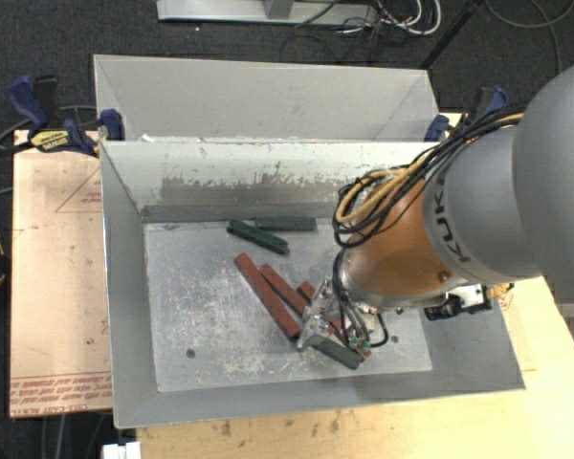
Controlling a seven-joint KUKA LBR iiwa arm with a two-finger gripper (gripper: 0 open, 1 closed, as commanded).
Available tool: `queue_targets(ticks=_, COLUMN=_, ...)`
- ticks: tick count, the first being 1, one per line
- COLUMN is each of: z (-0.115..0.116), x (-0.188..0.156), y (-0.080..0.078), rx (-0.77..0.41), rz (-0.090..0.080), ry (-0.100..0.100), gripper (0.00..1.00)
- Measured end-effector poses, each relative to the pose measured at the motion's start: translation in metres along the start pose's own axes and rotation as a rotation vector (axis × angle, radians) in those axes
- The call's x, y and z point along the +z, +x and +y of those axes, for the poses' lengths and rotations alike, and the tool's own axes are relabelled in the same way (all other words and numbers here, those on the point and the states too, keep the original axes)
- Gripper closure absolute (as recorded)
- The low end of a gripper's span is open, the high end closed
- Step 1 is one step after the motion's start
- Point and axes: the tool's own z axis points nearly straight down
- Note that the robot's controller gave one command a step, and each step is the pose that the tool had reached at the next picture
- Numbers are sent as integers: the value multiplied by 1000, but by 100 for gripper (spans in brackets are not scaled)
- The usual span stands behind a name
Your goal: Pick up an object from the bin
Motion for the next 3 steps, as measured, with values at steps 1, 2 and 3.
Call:
queue_targets(ticks=1, z=-1, x=-14, y=4, rx=-2, rz=25, ry=9, gripper=100)
queue_targets(ticks=2, z=-1, x=-26, y=3, rx=-3, rz=29, ry=12, gripper=100)
queue_targets(ticks=3, z=-1, x=-35, y=3, rx=-3, rz=30, ry=13, gripper=100)
